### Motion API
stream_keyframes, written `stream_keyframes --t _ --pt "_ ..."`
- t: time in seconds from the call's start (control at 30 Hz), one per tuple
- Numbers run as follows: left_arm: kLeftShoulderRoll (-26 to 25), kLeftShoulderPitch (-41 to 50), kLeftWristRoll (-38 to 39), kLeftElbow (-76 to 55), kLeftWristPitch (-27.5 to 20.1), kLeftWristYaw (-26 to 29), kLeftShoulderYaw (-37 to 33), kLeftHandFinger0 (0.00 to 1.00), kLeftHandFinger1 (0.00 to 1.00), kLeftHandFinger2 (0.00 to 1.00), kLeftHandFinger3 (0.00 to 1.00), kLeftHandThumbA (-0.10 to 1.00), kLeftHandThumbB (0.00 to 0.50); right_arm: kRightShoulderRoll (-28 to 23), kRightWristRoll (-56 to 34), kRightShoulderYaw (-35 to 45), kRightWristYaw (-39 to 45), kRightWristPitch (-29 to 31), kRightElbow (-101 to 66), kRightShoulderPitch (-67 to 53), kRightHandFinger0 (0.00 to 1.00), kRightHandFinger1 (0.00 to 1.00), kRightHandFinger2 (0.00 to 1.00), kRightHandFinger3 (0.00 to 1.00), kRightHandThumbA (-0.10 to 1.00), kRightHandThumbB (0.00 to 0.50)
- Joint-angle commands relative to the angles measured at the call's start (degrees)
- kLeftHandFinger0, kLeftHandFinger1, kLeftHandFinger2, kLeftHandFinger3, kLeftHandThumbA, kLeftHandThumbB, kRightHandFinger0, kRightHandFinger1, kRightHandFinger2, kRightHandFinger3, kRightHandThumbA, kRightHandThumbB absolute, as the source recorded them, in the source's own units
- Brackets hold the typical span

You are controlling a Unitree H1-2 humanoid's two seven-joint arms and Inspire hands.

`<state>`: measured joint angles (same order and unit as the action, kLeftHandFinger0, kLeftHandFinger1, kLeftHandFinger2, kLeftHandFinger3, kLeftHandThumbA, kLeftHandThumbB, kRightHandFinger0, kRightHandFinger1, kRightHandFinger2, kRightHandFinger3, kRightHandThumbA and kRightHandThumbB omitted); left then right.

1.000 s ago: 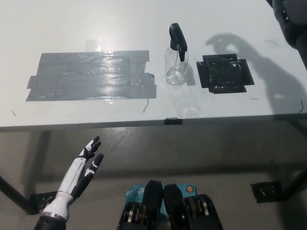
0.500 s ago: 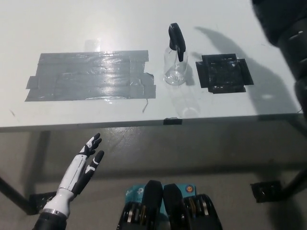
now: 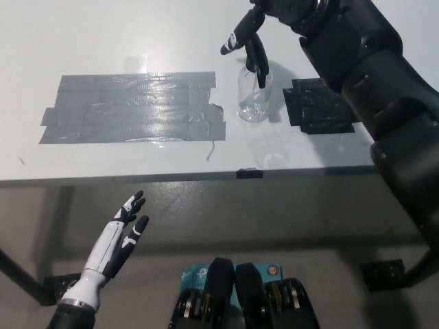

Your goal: The robot grabs the black lid of the spray bottle on the desk and places it on the black area of the desk

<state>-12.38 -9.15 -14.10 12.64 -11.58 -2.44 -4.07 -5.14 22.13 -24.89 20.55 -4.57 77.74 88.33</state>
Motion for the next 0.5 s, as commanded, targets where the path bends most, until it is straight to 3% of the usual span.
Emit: stream_keyframes --t 0.0,0.17,0.47 --pt "-0.77 -1.11 0.89 -0.95 -1.46 -0.43 0.11 1.0 1.0 1.0 1.0 1.0 0.068 -1.01 2.78 -1.99 -0.68 -1.14 0.14 2.76 1.0 1.0 1.0 1.0 0.88 0.5" --pt "-0.87 -1.18 1.16 -0.81 -1.54 -0.72 0.1 1.0 1.0 1.0 1.0 1.0 0.068 -1.81 2.55 -2.32 -0.16 -1.63 1.08 2.17 1.0 1.0 1.0 1.0 0.75 0.5" --pt "-1.0 -1.82 0.94 -0.28 -1.88 -0.73 0.19 1.0 1.0 1.0 1.0 1.0 0.076 -3.33 4.12 -4.99 3.86 -2.8 2.04 2.54 1.0 1.0 1.0 1.0 0.71 0.5"
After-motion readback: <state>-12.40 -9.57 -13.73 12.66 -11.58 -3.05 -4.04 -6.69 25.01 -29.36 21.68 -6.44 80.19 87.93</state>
